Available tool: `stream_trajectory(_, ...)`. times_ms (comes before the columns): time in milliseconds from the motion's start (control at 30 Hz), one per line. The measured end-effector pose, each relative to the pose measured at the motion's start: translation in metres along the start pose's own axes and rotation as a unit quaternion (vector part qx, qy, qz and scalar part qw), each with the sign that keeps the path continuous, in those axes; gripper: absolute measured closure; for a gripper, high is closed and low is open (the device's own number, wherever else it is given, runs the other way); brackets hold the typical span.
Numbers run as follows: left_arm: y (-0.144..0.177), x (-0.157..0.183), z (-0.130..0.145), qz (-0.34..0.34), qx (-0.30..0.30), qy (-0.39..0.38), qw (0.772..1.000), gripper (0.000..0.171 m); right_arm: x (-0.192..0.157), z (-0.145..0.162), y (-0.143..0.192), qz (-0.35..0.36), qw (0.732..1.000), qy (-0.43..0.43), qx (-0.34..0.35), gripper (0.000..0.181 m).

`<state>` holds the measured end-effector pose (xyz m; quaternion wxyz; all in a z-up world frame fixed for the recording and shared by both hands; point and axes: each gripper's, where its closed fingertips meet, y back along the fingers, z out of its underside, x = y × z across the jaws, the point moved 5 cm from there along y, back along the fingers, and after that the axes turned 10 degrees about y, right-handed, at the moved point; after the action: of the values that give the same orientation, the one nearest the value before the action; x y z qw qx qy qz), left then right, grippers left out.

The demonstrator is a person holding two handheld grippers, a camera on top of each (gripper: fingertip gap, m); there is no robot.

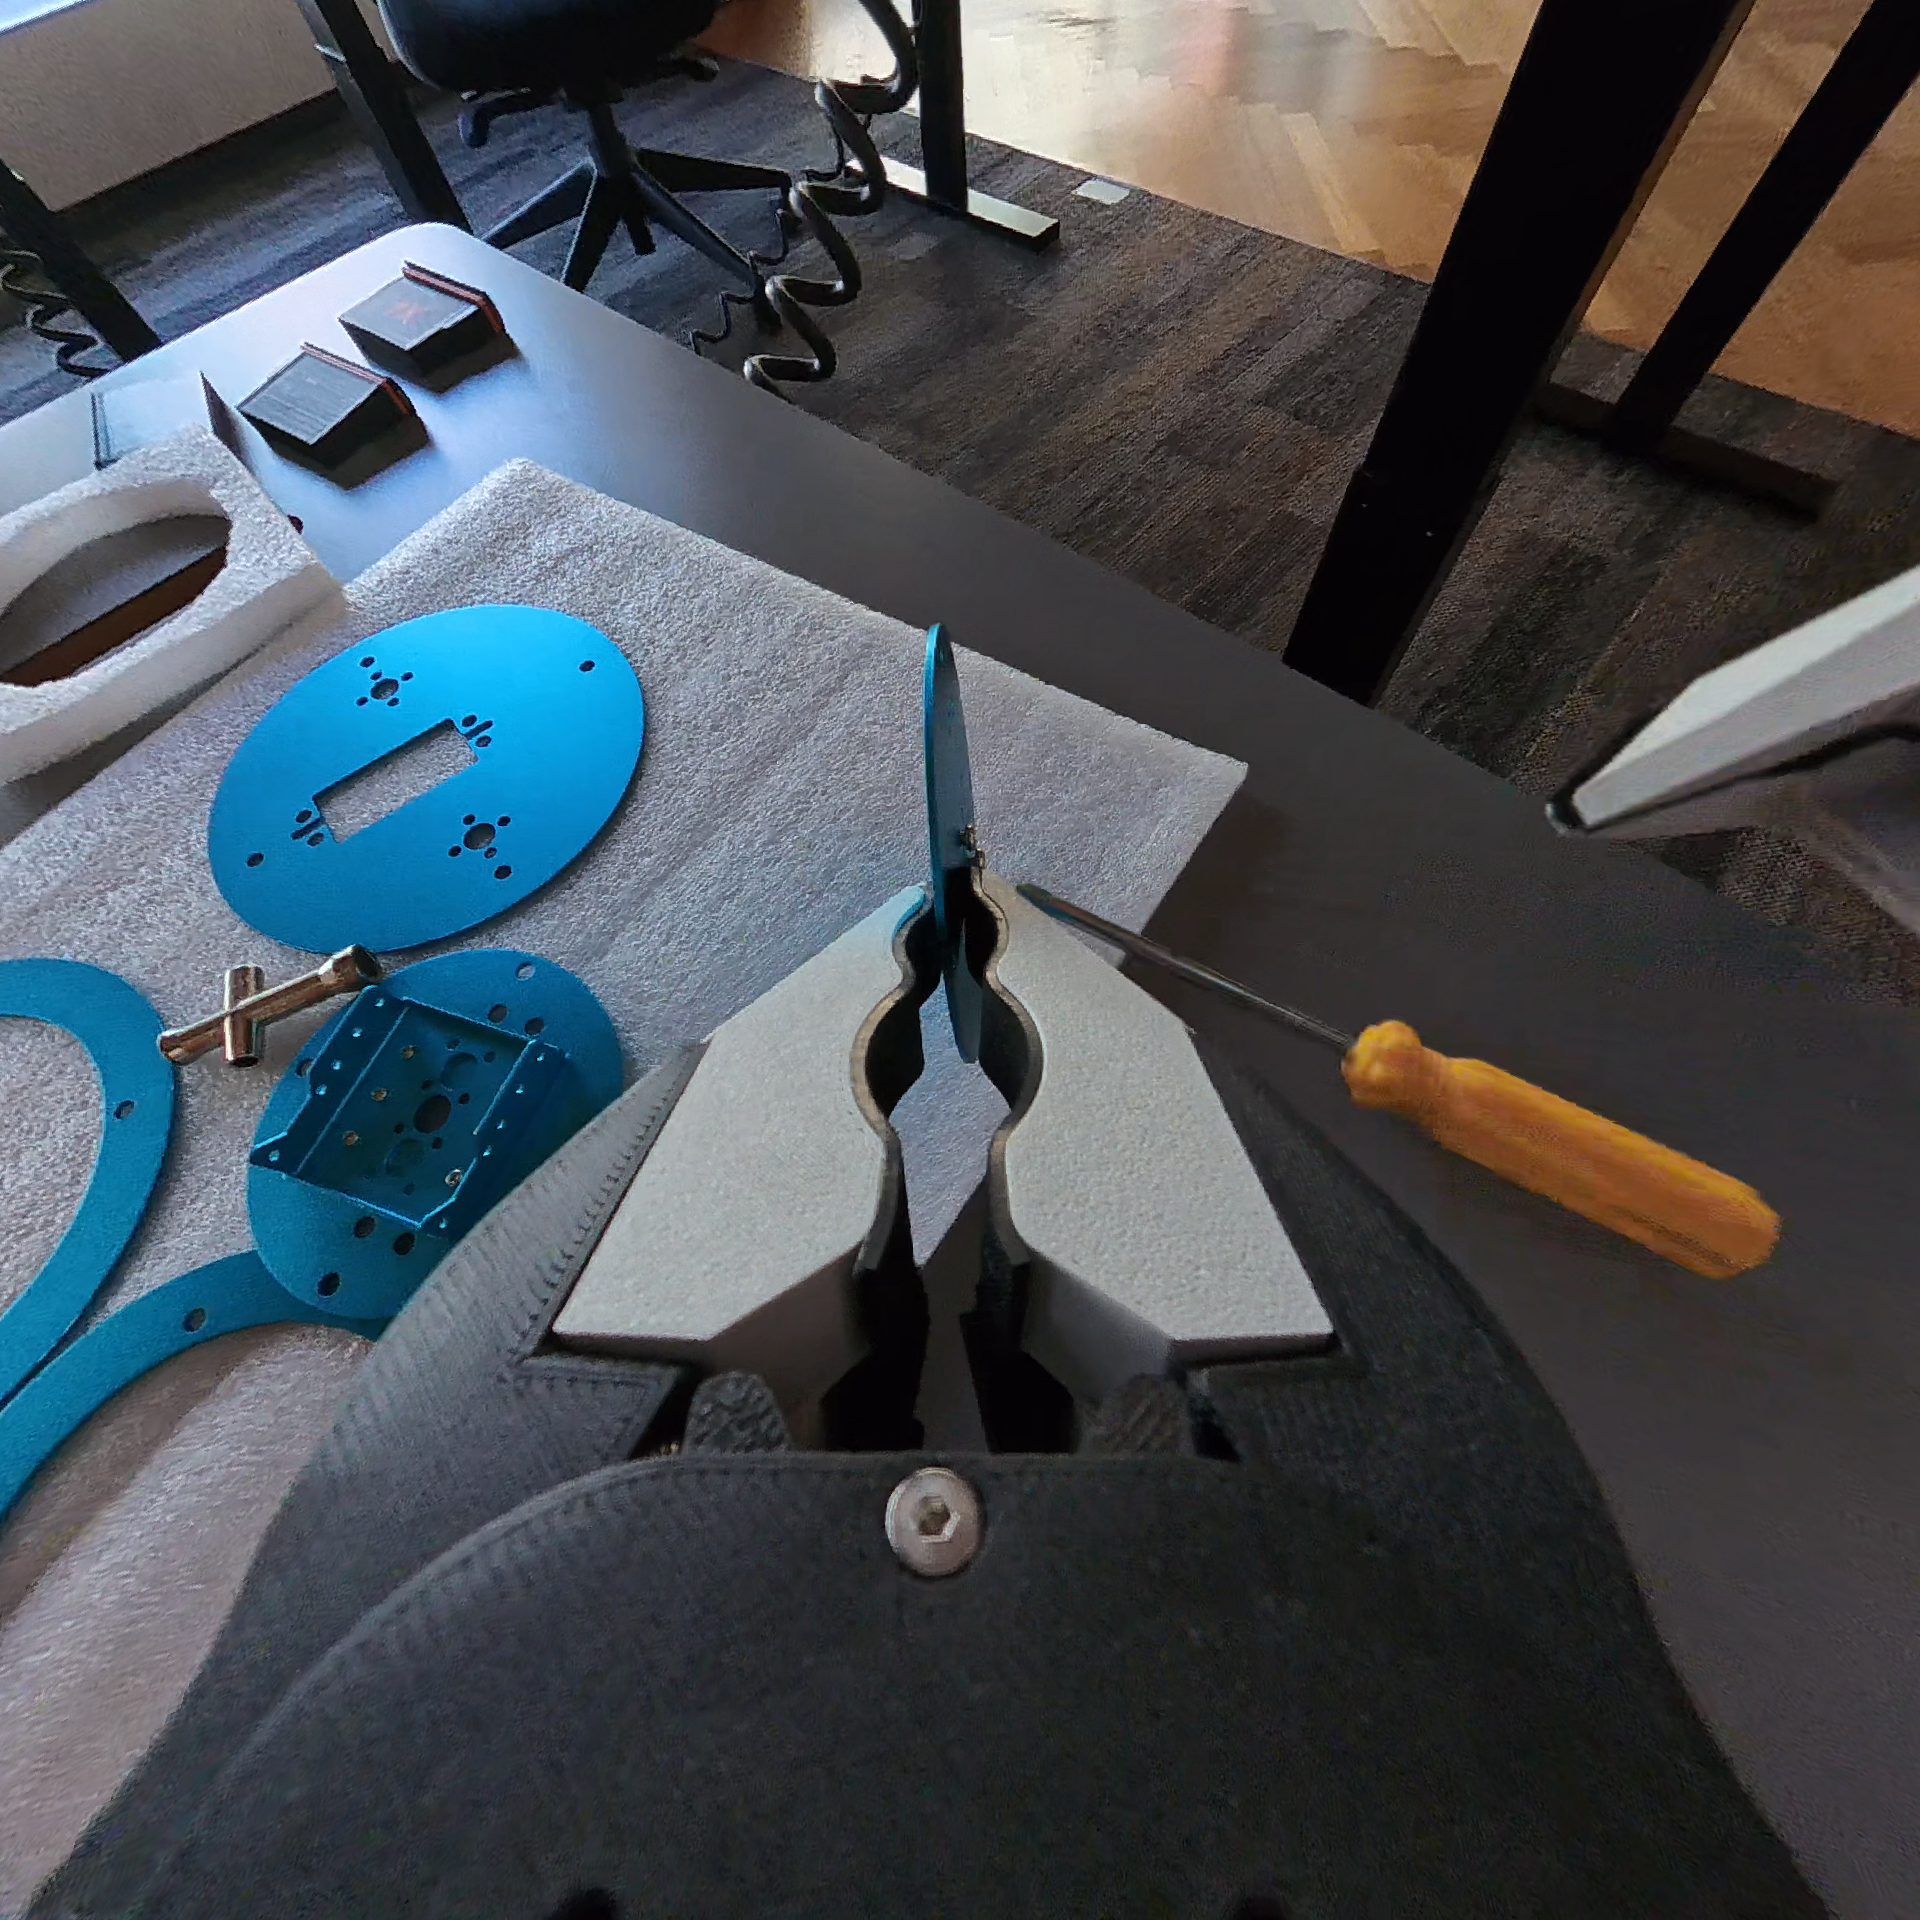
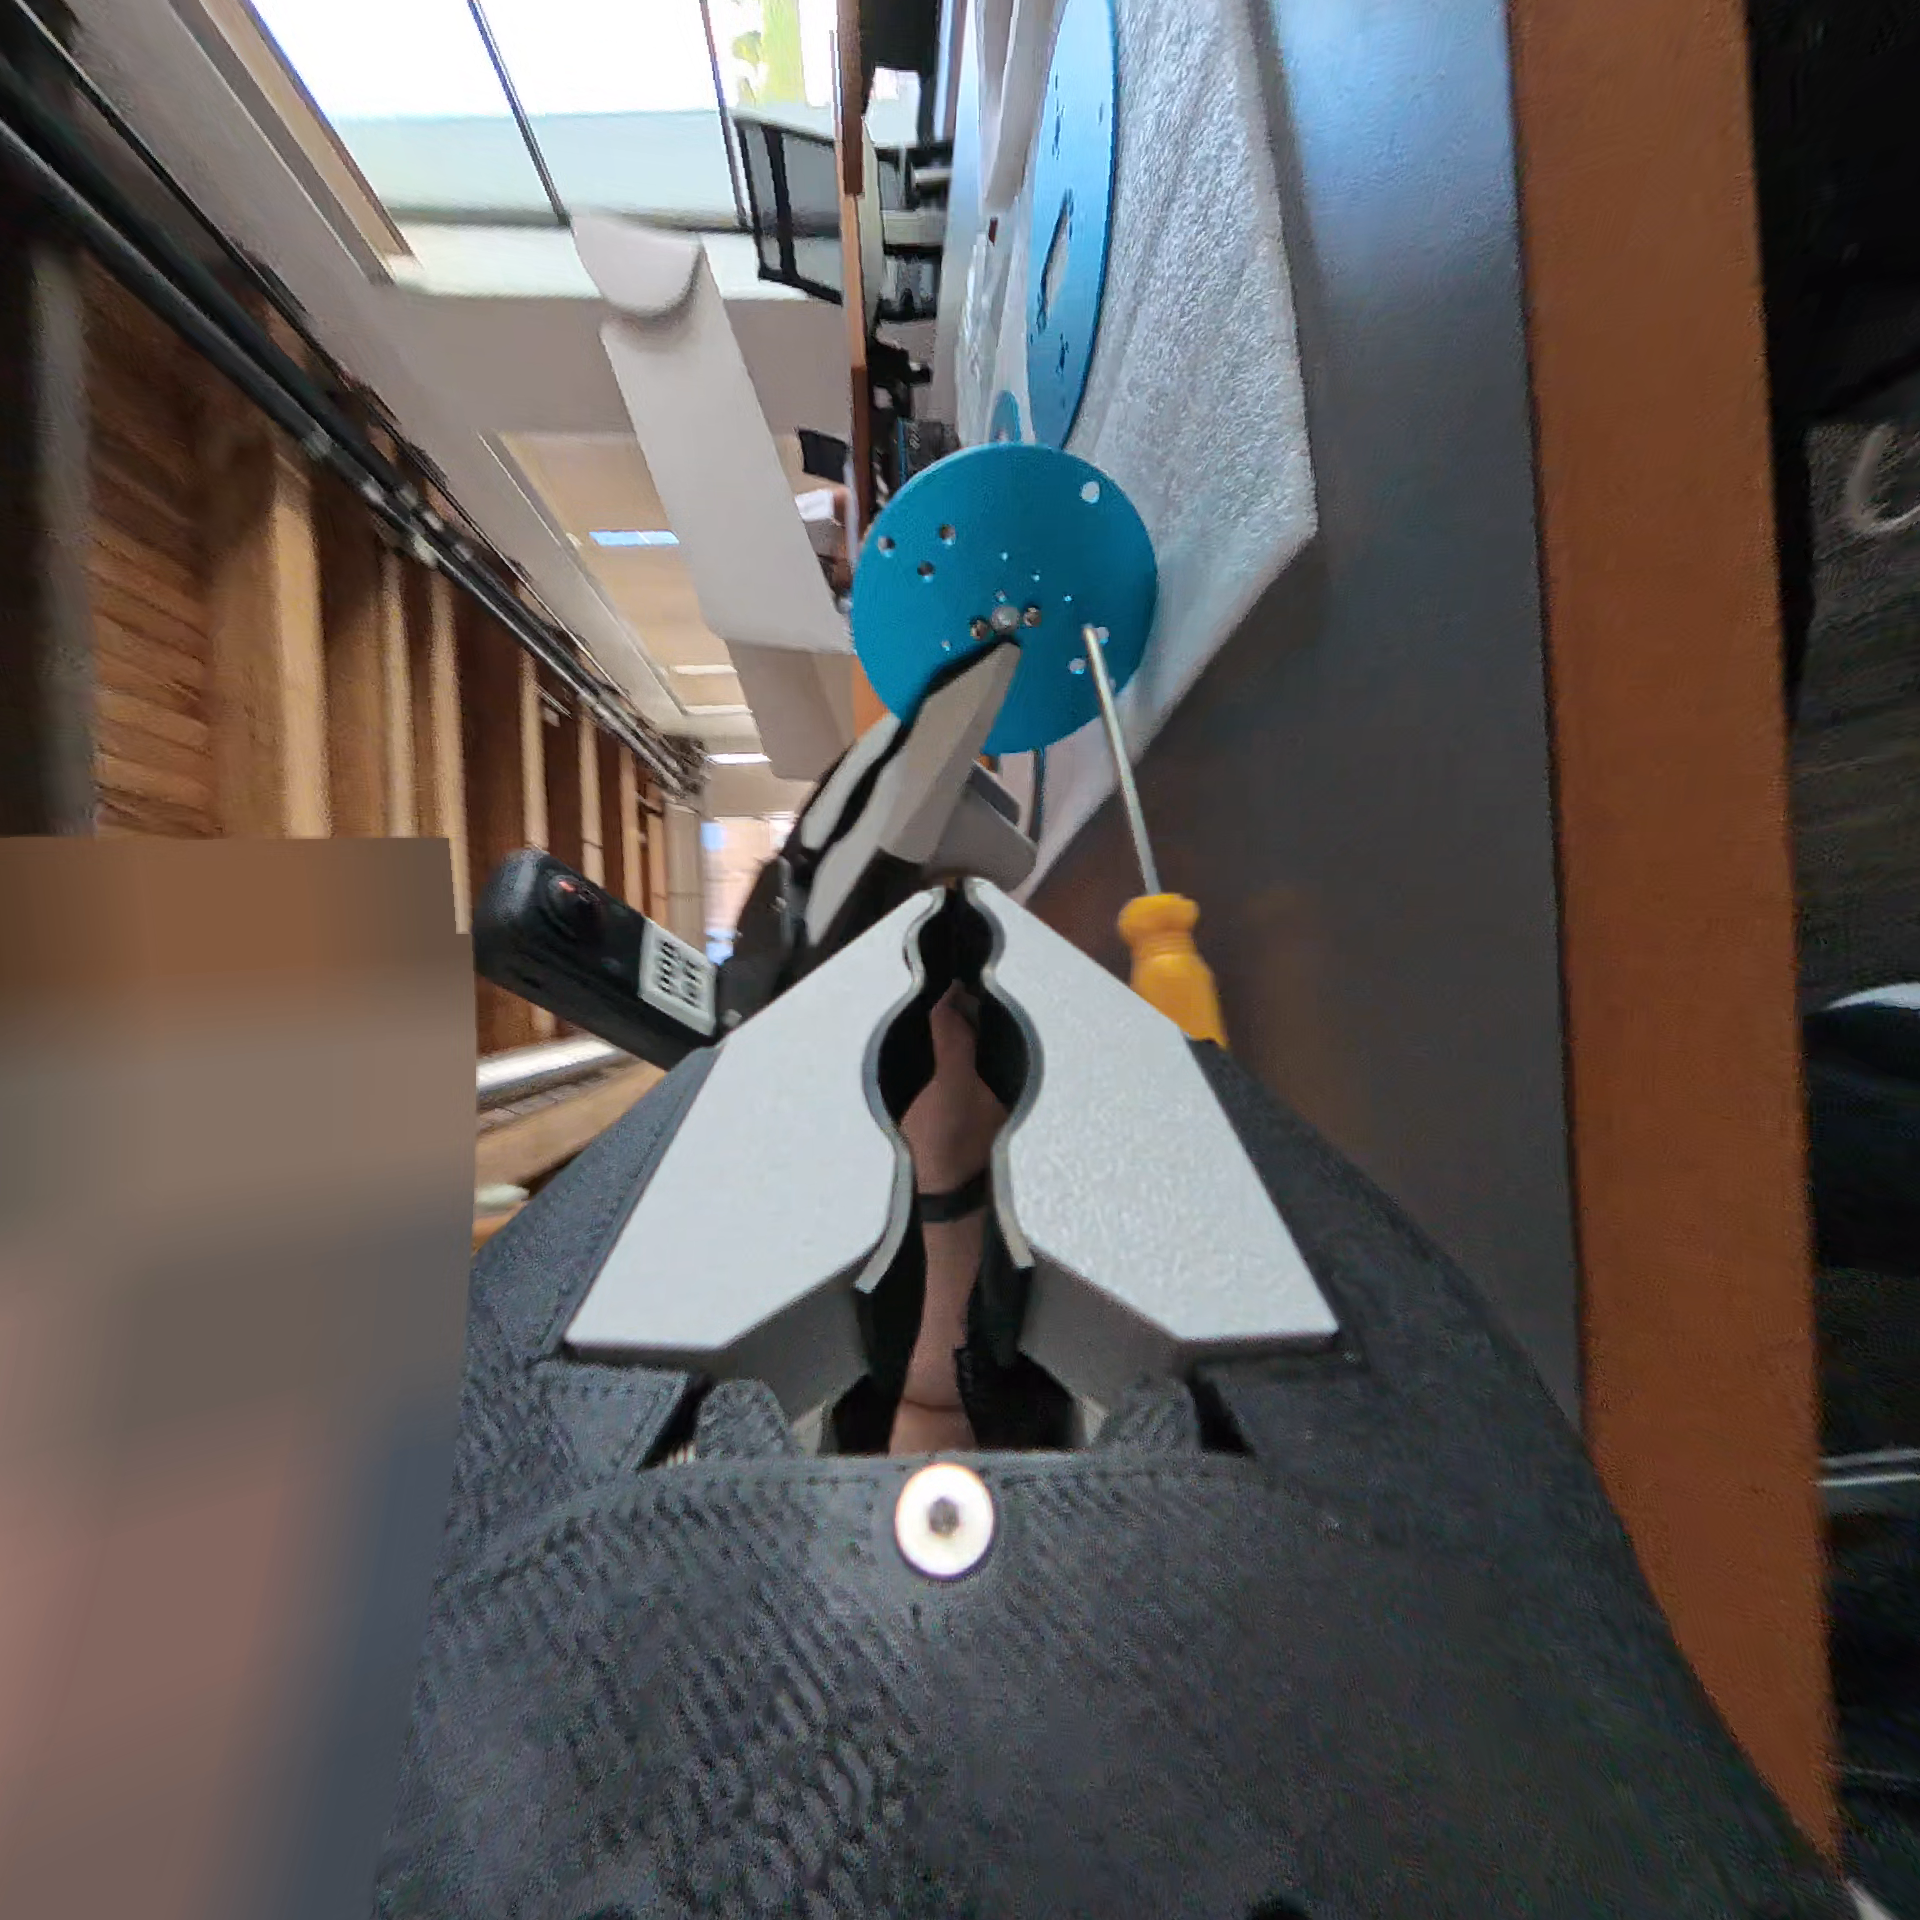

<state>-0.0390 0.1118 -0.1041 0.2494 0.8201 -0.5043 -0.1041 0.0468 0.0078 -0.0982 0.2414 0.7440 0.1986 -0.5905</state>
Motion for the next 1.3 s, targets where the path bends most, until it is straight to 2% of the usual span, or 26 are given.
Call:
stream_trajectory(100,0.0,-0.002,0.0,0.002,0.0,0.008,1.0,0.169,-0.004,-0.006,-0.001,0.017,0.981,0.191,0.006,0.181)
stream_trajectory(167,0.001,-0.003,0.001,0.005,0.001,0.017,1.0,0.169,-0.004,-0.004,-0.003,0.059,0.938,0.34,-0.03,0.181)
stream_trajectory(233,0.001,-0.004,0.001,0.007,0.001,0.022,1.0,0.169,-0.008,0.009,-0.005,0.098,0.859,0.496,-0.078,0.179)
stream_trajectory(300,0.001,-0.005,0.001,0.008,0.001,0.025,1.0,0.169,-0.009,0.026,-0.007,0.147,0.765,0.617,-0.112,0.15)
stream_trajectory(333,0.0,-0.005,0.001,0.009,0.001,0.027,1.0,0.17,-0.01,0.035,-0.009,0.167,0.729,0.652,-0.124,0.144)
stream_trajectory(400,0.0,-0.006,0.0,0.011,0.001,0.031,0.999,0.17,-0.014,0.055,-0.017,0.177,0.684,0.694,-0.137,0.127)
stream_trajectory(467,0.001,-0.006,0.001,0.014,0.001,0.036,0.999,0.17,-0.005,0.067,-0.026,0.214,0.651,0.71,-0.16,0.108)
stream_trajectory(533,0.002,-0.005,0.002,0.016,0.001,0.037,0.999,0.169,0.011,0.08,-0.033,0.237,0.649,0.693,-0.208,0.104)
stream_trajectory(567,0.003,-0.005,0.003,0.016,0.0,0.035,0.999,0.169,0.012,0.083,-0.034,0.235,0.662,0.681,-0.207,0.11)
stream_trajectory(600,0.004,-0.005,0.003,0.017,-0.001,0.035,0.999,0.169,0.013,0.081,-0.032,0.24,0.663,0.678,-0.208,0.119)
stream_trajectory(700,0.006,-0.005,0.005,0.02,-0.002,0.04,0.999,0.169,0.014,0.064,-0.01,0.273,0.638,0.691,-0.202,0.139)
stream_trajectory(733,0.006,-0.006,0.005,0.022,-0.003,0.043,0.999,0.169,0.016,0.059,-0.002,0.271,0.635,0.696,-0.197,0.145)
stream_trajectory(767,0.006,-0.006,0.005,0.024,-0.003,0.047,0.999,0.169,0.018,0.054,0.004,0.268,0.645,0.692,-0.182,0.147)
stream_trajectory(833,0.006,-0.007,0.005,0.029,-0.003,0.054,0.998,0.169,0.017,0.052,0.006,0.213,0.686,0.676,-0.164,0.143)
stream_trajectory(900,0.006,-0.008,0.005,0.031,-0.002,0.059,0.998,0.169,0.024,0.048,0.005,0.202,0.684,0.678,-0.176,0.126)
stream_trajectory(967,0.006,-0.009,0.006,0.032,-0.002,0.064,0.997,0.169,0.024,0.047,0.002,0.195,0.679,0.686,-0.172,0.117)
stream_trajectory(1067,0.007,-0.009,0.007,0.03,0.0,0.063,0.998,0.169,0.025,0.05,-0.003,0.213,0.691,0.671,-0.166,0.118)
stream_trajectory(1100,0.006,-0.009,0.006,0.03,0.0,0.063,0.998,0.169,0.026,0.046,-0.002,0.219,0.706,0.657,-0.15,0.131)
stream_trajectory(1133,0.006,-0.01,0.006,0.029,0.0,0.063,0.998,0.169,0.027,0.041,-0.001,0.222,0.72,0.643,-0.136,0.152)
stream_trajectory(1167,0.006,-0.01,0.006,0.03,0.0,0.064,0.997,0.169,0.028,0.036,0.003,0.226,0.72,0.643,-0.132,0.163)
stream_trajectory(1267,0.006,-0.012,0.007,0.034,0.0,0.063,0.997,0.169,0.03,0.029,0.011,0.21,0.711,0.656,-0.142,0.164)
stream_trajectory(1300,0.006,-0.012,0.007,0.039,0.001,0.063,0.997,0.169,0.029,0.028,0.015,0.197,0.699,0.672,-0.144,0.164)
